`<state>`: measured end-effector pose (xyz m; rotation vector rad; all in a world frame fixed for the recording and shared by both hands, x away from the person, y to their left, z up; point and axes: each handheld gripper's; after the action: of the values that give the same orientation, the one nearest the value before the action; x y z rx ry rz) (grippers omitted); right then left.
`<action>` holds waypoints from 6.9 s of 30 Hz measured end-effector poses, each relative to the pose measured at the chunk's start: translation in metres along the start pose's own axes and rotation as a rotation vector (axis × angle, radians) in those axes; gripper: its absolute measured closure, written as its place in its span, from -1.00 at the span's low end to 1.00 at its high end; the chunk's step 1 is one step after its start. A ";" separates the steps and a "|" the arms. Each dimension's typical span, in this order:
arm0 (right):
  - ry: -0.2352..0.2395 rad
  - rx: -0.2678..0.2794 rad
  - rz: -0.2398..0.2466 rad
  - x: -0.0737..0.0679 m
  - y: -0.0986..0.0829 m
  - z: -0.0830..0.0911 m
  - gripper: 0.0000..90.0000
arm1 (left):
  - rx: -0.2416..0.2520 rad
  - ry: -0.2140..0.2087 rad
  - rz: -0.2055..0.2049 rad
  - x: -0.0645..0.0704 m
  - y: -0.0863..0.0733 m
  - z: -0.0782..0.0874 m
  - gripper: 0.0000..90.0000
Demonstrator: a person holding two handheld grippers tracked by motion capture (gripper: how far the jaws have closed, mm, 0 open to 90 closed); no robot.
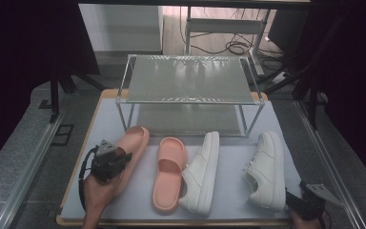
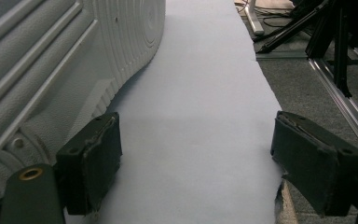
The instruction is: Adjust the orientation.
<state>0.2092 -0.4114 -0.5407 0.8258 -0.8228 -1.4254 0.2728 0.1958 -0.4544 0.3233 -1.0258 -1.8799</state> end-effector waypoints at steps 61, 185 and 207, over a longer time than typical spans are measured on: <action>0.003 0.001 0.006 0.000 0.000 0.000 -0.64 | 0.101 0.137 0.062 -0.015 0.077 -0.117 0.86; 0.001 0.003 0.004 0.000 -0.001 0.000 -0.64 | -0.009 0.017 0.053 -0.032 0.020 -0.106 0.99; 0.002 0.007 0.004 0.000 -0.001 0.000 -0.64 | -0.023 0.042 0.098 -0.047 0.039 -0.135 0.99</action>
<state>0.2084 -0.4113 -0.5416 0.8303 -0.8276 -1.4186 0.4012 0.1568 -0.5168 0.2921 -0.9741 -1.7888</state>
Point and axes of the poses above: each handheld gripper's, and its own axes: z roughly backward along the jaws, y roughly out of its top, x roughly to its right, and after that the axes turned 6 degrees about -y, right-handed
